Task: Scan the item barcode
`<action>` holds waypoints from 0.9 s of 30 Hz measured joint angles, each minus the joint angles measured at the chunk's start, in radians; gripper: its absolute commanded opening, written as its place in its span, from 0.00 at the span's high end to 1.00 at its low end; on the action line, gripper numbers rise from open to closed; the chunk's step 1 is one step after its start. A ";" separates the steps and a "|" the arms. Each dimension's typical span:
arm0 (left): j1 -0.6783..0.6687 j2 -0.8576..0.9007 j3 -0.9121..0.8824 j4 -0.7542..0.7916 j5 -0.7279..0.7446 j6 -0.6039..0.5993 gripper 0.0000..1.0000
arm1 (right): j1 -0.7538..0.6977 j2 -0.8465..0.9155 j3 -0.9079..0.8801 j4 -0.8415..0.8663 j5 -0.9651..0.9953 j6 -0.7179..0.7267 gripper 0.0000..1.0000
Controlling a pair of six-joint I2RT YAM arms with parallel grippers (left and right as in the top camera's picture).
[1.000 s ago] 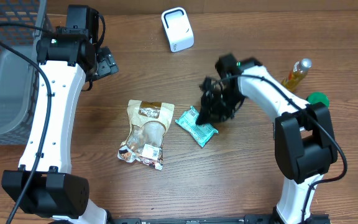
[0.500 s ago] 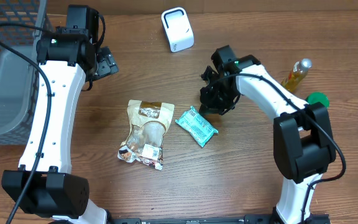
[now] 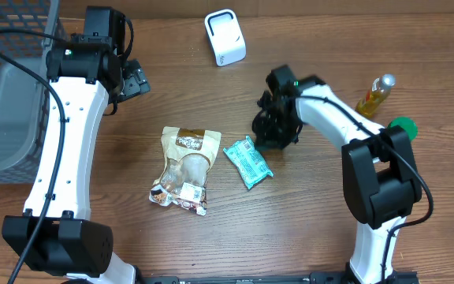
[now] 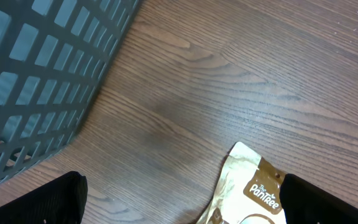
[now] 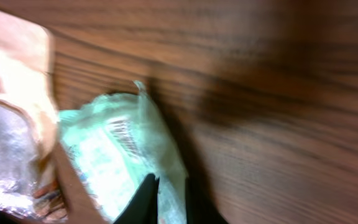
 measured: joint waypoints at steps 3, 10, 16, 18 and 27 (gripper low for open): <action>0.000 0.000 0.000 0.001 0.000 0.000 0.00 | -0.004 0.000 0.122 -0.116 0.022 -0.002 0.72; 0.000 0.000 0.000 0.000 0.000 0.000 0.01 | -0.003 0.000 0.208 -0.285 0.107 -0.002 0.61; 0.000 0.000 0.000 0.001 0.000 0.000 0.00 | -0.001 0.000 0.208 -0.323 0.163 -0.002 0.56; 0.000 0.000 0.000 0.000 0.000 0.000 0.00 | 0.001 0.000 0.208 -0.333 0.173 -0.002 0.56; 0.000 0.000 0.000 0.000 0.000 0.000 0.00 | 0.037 0.000 0.208 -0.405 0.263 0.112 0.68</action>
